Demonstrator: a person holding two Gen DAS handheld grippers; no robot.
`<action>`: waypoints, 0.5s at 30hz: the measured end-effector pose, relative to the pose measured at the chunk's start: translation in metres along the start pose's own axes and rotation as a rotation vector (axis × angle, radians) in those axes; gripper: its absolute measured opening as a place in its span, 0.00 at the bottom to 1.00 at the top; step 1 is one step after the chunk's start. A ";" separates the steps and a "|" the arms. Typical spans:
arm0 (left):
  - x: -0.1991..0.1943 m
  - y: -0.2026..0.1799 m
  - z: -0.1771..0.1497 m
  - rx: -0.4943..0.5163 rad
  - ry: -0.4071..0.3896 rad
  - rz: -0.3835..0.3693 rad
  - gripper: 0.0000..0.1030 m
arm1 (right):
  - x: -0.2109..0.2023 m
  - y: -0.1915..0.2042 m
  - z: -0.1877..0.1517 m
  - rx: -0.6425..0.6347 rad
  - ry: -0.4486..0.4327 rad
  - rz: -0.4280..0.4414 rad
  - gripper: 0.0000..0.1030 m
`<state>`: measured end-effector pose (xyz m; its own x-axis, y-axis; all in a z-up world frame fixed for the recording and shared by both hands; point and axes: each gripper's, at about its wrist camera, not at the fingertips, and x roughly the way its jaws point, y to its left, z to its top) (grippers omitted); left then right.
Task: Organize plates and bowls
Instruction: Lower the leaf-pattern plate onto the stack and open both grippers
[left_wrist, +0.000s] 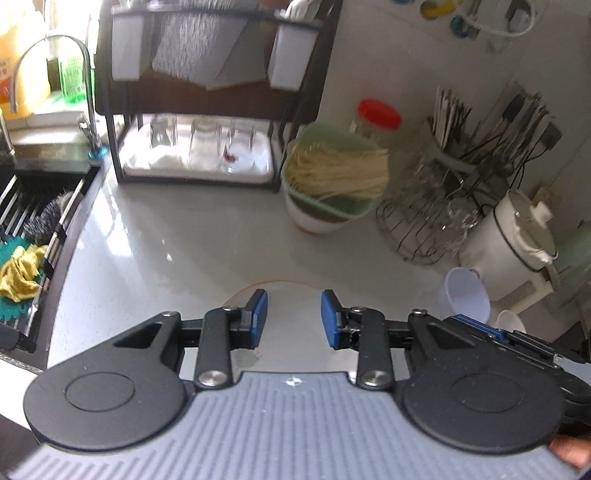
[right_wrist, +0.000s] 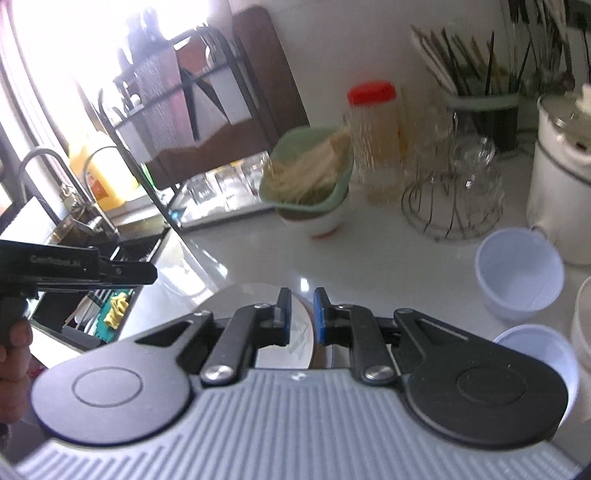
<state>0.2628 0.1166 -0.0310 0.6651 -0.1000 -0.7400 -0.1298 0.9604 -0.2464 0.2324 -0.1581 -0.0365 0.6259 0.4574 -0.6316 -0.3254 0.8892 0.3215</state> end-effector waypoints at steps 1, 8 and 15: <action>-0.006 -0.005 -0.001 0.006 -0.010 0.001 0.36 | -0.007 0.000 0.001 -0.003 -0.011 0.001 0.15; -0.041 -0.024 -0.011 0.013 -0.047 -0.027 0.36 | -0.043 0.004 0.003 -0.016 -0.070 0.004 0.15; -0.046 -0.018 -0.019 0.057 -0.037 -0.069 0.36 | -0.062 0.019 -0.006 -0.006 -0.108 -0.008 0.15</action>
<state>0.2201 0.0993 -0.0041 0.6982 -0.1580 -0.6983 -0.0411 0.9649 -0.2594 0.1826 -0.1697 0.0046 0.7015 0.4480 -0.5542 -0.3239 0.8932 0.3120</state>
